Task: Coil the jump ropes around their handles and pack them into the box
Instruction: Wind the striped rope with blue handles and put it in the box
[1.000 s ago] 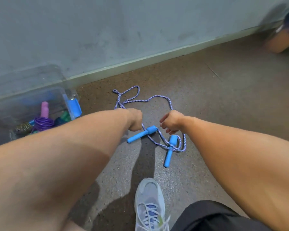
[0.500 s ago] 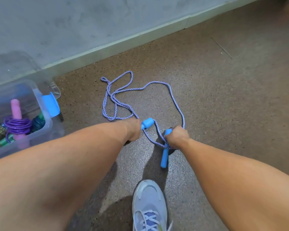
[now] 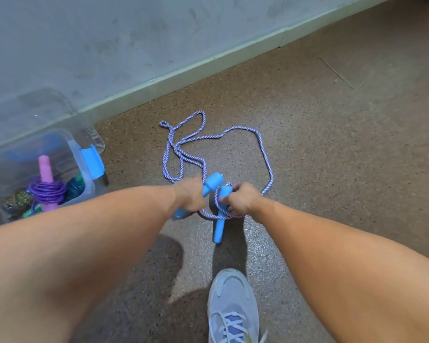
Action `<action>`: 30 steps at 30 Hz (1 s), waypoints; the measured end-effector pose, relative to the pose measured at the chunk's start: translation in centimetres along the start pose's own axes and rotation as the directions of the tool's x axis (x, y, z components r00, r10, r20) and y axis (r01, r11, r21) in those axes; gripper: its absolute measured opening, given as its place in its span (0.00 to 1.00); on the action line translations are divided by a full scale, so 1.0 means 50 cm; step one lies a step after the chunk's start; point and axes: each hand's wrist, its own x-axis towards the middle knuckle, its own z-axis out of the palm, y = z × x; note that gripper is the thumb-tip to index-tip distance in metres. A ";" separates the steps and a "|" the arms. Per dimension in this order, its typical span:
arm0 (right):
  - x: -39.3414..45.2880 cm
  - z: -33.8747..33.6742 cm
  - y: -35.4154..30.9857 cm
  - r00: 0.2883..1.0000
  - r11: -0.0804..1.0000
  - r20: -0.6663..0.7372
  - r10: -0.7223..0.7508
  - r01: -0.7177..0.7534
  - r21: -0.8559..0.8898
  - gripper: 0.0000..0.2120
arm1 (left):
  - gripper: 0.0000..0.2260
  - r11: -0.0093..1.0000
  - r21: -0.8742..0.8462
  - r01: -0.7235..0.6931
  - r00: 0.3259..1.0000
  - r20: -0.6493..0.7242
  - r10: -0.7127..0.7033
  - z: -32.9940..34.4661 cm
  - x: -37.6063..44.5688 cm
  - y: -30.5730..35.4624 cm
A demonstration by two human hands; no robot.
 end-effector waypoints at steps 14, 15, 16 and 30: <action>-0.262 -0.025 -0.289 0.925 0.928 0.227 -0.304 0.234 0.291 0.12 | 0.08 0.988 -0.105 -0.115 0.923 -0.380 0.068 -0.146 -0.391 -0.188; -0.300 -0.021 -0.322 0.899 0.926 0.277 -0.340 0.269 0.264 0.11 | 0.09 0.985 -0.110 -0.137 0.893 -0.443 0.075 -0.155 -0.434 -0.199; -0.342 -0.016 -0.356 0.873 0.914 0.300 -0.384 0.314 0.255 0.09 | 0.10 0.979 -0.108 -0.170 0.861 -0.499 0.095 -0.166 -0.475 -0.211; -0.738 0.098 -0.569 0.637 0.643 0.100 -0.765 0.765 0.044 0.12 | 0.10 0.957 -0.269 -0.112 0.701 -0.704 -0.116 -0.262 -0.812 -0.306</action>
